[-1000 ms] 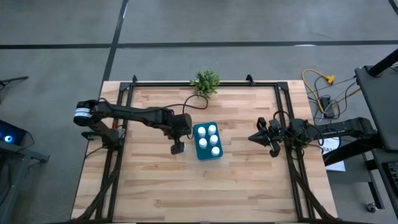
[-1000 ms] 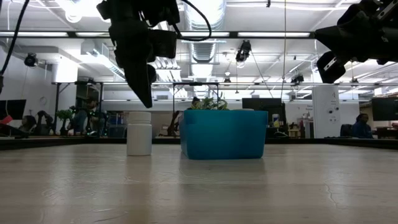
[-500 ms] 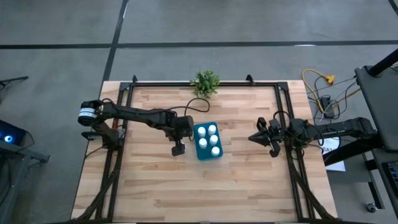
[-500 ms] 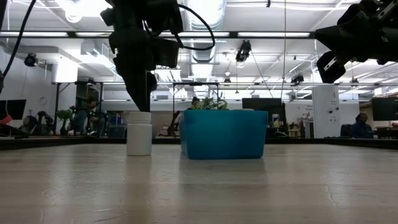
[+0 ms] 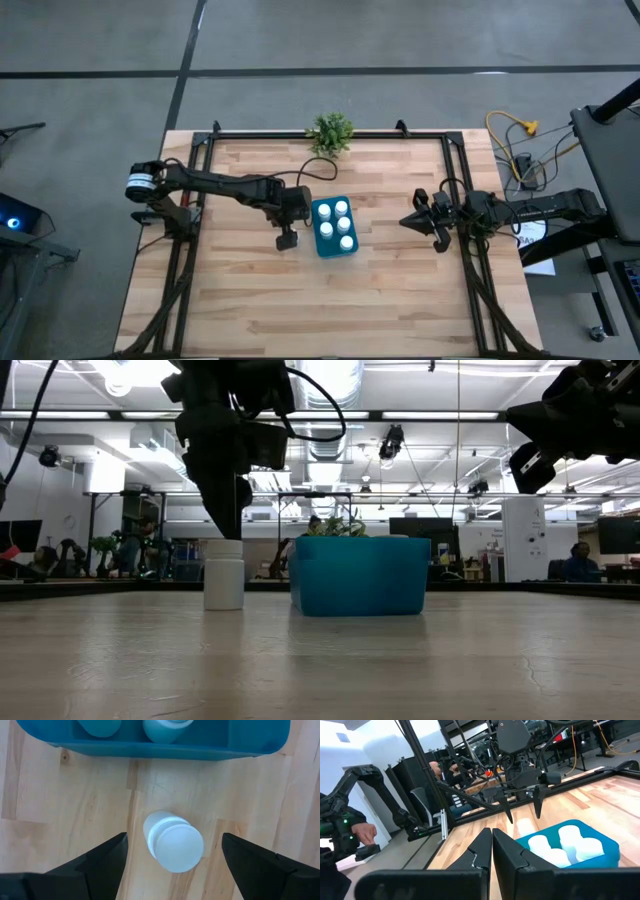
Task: Pick and place pill bottles into a basket
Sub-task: Put the white medicine bottle into the blue bin
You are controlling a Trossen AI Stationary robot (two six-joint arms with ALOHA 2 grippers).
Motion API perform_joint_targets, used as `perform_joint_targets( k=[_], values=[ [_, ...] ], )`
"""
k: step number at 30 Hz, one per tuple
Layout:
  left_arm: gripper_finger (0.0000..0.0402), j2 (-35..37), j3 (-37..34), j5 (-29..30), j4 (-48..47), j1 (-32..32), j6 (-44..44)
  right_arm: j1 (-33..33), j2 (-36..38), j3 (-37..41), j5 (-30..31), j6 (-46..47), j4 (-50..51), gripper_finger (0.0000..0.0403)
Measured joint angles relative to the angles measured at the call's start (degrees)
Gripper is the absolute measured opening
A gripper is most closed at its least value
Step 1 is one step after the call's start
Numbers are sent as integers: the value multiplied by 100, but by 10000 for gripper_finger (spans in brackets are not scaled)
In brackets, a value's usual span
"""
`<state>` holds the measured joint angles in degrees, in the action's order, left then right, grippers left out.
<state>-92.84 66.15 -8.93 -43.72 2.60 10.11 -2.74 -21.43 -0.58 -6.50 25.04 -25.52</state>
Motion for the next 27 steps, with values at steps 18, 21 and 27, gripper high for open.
perform_joint_targets(
  k=[18, 21, 27],
  values=[
    [304, 2, -384, 125, 539, 1, 151, -2, 2, 0, 2, -71, -4, 8],
    [304, 2, -421, 111, 624, 1, 155, -2, 2, 0, 2, -36, -4, 8],
    [304, 2, -451, 37, 645, 1, 162, -2, 3, 0, 4, 7, -4, 8]
  ],
)
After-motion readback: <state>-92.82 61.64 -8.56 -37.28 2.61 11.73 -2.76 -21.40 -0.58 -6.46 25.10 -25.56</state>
